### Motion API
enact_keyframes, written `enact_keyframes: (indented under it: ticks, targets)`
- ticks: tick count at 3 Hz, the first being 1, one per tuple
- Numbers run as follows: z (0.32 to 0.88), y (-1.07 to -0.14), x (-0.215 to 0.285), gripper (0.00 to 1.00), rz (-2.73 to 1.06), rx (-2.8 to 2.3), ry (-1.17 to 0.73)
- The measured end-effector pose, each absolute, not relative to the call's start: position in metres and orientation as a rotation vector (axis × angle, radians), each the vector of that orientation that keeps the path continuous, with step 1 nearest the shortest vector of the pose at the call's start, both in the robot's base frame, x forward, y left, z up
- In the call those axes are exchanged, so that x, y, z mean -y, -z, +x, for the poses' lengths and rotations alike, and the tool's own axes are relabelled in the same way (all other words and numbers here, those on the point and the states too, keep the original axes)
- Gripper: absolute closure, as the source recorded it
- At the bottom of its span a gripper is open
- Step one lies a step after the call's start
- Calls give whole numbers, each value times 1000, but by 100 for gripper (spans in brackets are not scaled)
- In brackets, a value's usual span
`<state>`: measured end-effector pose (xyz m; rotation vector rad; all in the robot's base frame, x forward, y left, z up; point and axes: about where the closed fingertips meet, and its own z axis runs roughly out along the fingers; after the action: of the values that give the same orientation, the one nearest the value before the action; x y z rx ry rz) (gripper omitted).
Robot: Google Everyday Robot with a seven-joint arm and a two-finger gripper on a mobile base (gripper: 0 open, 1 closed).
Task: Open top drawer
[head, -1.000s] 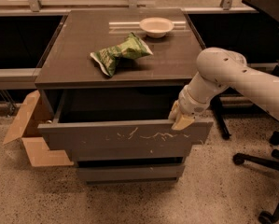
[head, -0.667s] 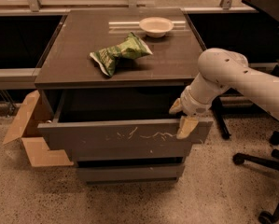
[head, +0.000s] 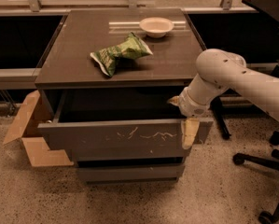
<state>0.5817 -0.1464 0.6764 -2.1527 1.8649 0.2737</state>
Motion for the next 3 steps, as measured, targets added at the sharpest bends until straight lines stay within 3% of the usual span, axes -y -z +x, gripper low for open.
enact_keyframes:
  ticks: [2,3]
  targets:
    - [539,-678,130,0,-2204,-1860,-334]
    - [520,-676,123,16,-2224,-1844,-377]
